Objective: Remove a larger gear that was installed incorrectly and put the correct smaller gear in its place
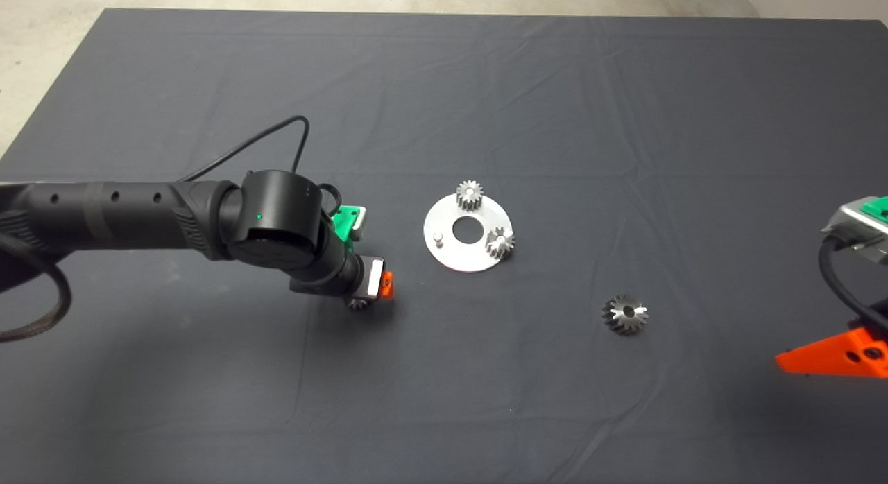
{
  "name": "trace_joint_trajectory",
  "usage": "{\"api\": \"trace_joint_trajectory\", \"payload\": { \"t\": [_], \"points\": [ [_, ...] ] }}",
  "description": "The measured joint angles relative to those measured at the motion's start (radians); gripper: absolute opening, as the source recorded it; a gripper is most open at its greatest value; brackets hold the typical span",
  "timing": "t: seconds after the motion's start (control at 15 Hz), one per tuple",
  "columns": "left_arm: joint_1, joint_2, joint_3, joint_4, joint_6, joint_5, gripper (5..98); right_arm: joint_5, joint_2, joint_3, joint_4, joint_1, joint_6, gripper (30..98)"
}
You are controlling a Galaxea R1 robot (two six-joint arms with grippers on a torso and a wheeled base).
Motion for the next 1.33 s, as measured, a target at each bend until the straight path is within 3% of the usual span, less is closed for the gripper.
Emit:
{"api": "trace_joint_trajectory", "payload": {
  "t": [0.33, 0.47, 0.87, 1.33],
  "points": [
    [0.0, 0.004, -0.004, -0.003, 0.002, 0.007, 85.3, 0.0, -0.002, 0.0, 0.0, 0.0, 0.0, 92.4],
    [0.0, 0.022, -0.01, -0.026, 0.002, 0.048, 81.5, 0.0, -0.002, 0.0, 0.0, 0.0, 0.0, 92.4],
    [0.0, 0.034, -0.019, -0.076, 0.002, 0.05, 75.5, 0.0, -0.002, 0.0, 0.0, 0.0, 0.0, 92.4],
    [0.0, 0.042, -0.022, -0.082, 0.014, 0.051, 66.3, 0.0, -0.002, 0.0, 0.0, 0.0, 0.0, 92.4]
  ]
}}
